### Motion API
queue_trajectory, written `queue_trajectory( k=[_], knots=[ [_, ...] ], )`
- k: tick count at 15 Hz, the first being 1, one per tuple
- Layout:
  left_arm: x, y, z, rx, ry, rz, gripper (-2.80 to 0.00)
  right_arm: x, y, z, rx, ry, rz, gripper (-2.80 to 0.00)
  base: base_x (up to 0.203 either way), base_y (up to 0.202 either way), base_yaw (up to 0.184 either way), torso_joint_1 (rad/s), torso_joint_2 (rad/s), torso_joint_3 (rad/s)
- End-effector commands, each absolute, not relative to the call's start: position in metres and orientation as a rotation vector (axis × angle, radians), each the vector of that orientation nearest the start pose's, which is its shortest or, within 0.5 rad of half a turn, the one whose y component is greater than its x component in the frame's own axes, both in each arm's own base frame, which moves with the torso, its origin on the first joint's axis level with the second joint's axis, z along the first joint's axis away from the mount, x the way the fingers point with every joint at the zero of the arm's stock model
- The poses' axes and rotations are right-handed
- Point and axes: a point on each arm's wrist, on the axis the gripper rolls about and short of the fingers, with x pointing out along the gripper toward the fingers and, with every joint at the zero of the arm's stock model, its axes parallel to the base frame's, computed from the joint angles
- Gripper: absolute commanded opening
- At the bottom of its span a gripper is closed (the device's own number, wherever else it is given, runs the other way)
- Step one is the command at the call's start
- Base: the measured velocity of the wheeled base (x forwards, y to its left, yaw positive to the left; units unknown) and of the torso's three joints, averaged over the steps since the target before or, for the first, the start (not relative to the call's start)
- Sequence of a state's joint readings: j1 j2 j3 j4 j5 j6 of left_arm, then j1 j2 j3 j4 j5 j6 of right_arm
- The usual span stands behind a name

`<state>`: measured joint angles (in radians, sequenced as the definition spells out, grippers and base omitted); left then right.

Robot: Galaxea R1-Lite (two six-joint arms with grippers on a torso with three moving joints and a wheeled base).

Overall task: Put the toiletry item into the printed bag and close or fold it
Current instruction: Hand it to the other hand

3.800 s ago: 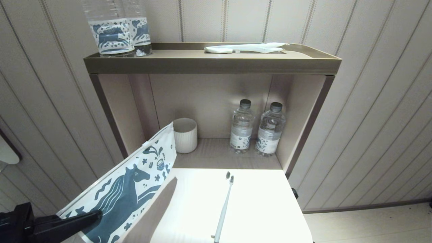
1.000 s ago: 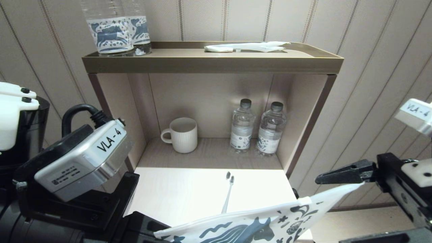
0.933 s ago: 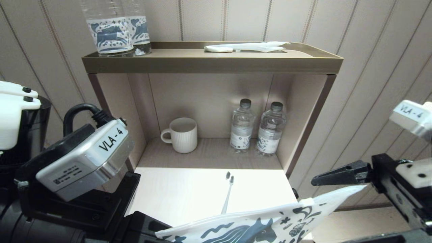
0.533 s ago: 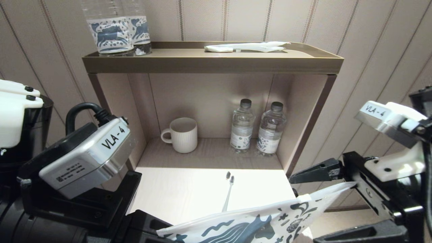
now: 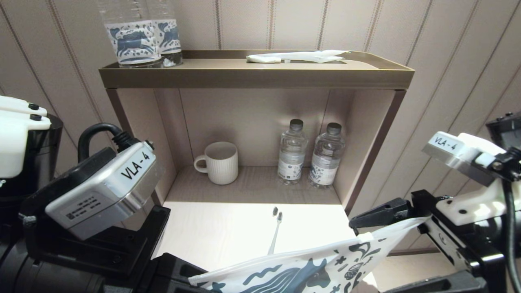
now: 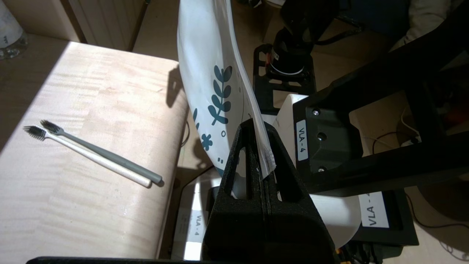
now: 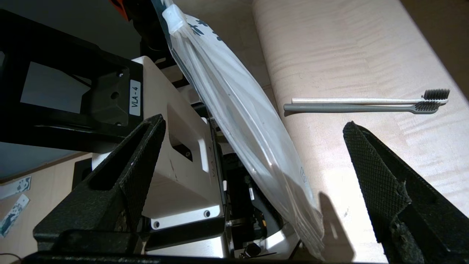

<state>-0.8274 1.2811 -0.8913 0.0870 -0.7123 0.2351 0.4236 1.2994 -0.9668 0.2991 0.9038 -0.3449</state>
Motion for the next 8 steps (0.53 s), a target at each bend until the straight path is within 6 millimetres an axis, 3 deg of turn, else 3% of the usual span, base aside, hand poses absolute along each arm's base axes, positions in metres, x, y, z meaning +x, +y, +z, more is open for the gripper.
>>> queue_trajectory(
  k=[1, 8],
  knots=[
    [0.1178, -0.1502, 0.2467, 0.213, 0.344, -1.568, -2.80, 0.1597, 0.0926, 0.2483, -0.122, 0.426, 1.386, -2.80, 0.000, 0.000, 0.000, 0.000, 0.00, 0.000],
    [0.1171, -0.1544, 0.2462, 0.216, 0.344, -1.585, -2.80, 0.1571, 0.0934, 0.2497, -0.129, 0.414, 1.396, -2.80, 0.000, 0.000, 0.000, 0.000, 0.00, 0.000]
  ],
)
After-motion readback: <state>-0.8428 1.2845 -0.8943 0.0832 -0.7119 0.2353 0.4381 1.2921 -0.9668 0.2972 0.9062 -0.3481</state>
